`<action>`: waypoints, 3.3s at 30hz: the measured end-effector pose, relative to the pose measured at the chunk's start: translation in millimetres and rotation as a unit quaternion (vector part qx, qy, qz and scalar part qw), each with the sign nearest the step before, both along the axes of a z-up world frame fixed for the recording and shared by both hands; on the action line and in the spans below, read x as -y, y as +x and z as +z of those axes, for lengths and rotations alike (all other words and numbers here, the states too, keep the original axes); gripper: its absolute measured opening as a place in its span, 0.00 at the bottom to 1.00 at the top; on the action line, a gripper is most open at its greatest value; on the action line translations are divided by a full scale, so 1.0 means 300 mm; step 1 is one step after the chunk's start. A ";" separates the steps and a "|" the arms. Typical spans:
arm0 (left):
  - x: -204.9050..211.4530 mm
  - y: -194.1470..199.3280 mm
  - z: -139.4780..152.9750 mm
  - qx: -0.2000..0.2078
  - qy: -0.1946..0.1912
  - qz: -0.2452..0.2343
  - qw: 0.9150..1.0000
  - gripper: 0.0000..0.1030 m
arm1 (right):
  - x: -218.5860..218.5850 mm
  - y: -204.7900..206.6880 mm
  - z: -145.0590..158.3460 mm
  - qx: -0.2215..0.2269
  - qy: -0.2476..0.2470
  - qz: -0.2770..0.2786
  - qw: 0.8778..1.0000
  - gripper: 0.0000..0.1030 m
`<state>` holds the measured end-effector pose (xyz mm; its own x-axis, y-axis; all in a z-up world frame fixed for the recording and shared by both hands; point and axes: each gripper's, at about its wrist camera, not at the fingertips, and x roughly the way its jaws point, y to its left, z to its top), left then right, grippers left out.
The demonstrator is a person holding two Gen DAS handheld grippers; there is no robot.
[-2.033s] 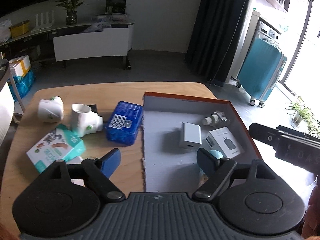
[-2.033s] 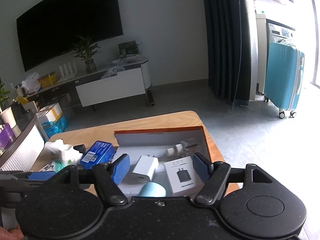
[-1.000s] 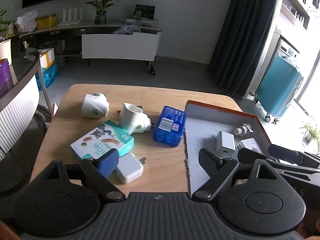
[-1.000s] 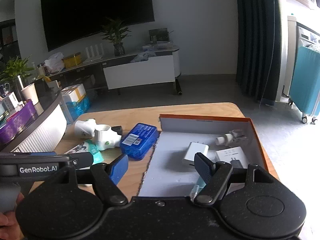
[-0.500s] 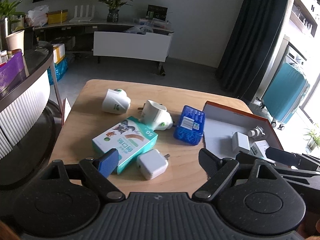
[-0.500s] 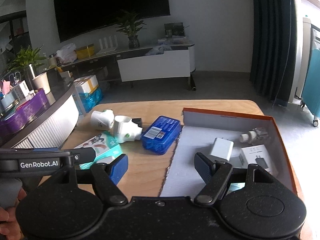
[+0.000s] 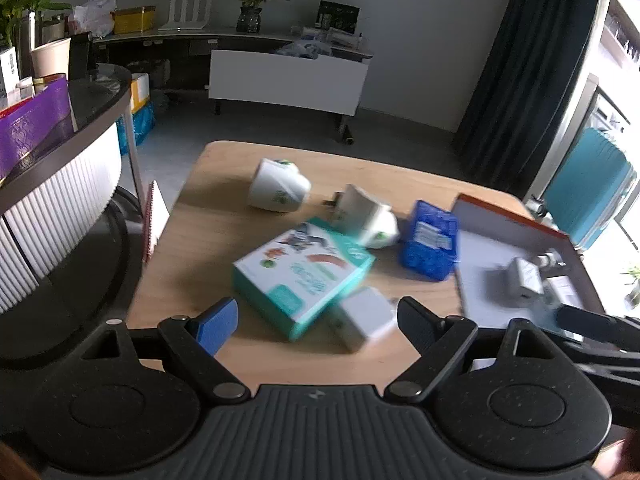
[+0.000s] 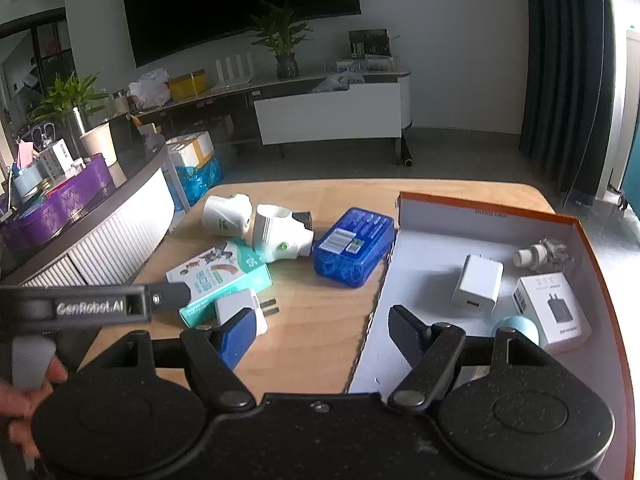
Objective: Organize rigid objects
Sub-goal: 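Grasp the teal bandage box with the left tool while the right tool approaches the white square charger, then close the right tool on the white square charger, then carry the bandage box and white charger over the white box with both tools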
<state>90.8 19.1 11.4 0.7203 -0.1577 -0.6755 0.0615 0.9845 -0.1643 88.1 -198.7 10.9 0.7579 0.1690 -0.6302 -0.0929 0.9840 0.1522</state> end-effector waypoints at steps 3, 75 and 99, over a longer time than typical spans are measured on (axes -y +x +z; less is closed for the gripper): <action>-0.026 0.045 -0.026 -0.003 0.027 -0.009 1.000 0.86 | 0.004 -0.005 -0.009 -0.003 0.003 -0.001 1.000 0.84; -0.074 -0.088 0.049 0.042 -0.010 -0.001 0.999 0.69 | -0.178 -0.010 0.078 0.038 -0.026 0.044 0.998 0.52; 0.106 -0.133 0.097 0.048 -0.009 -0.037 0.998 0.69 | 0.029 -0.142 0.157 0.056 -0.026 -0.014 0.998 0.52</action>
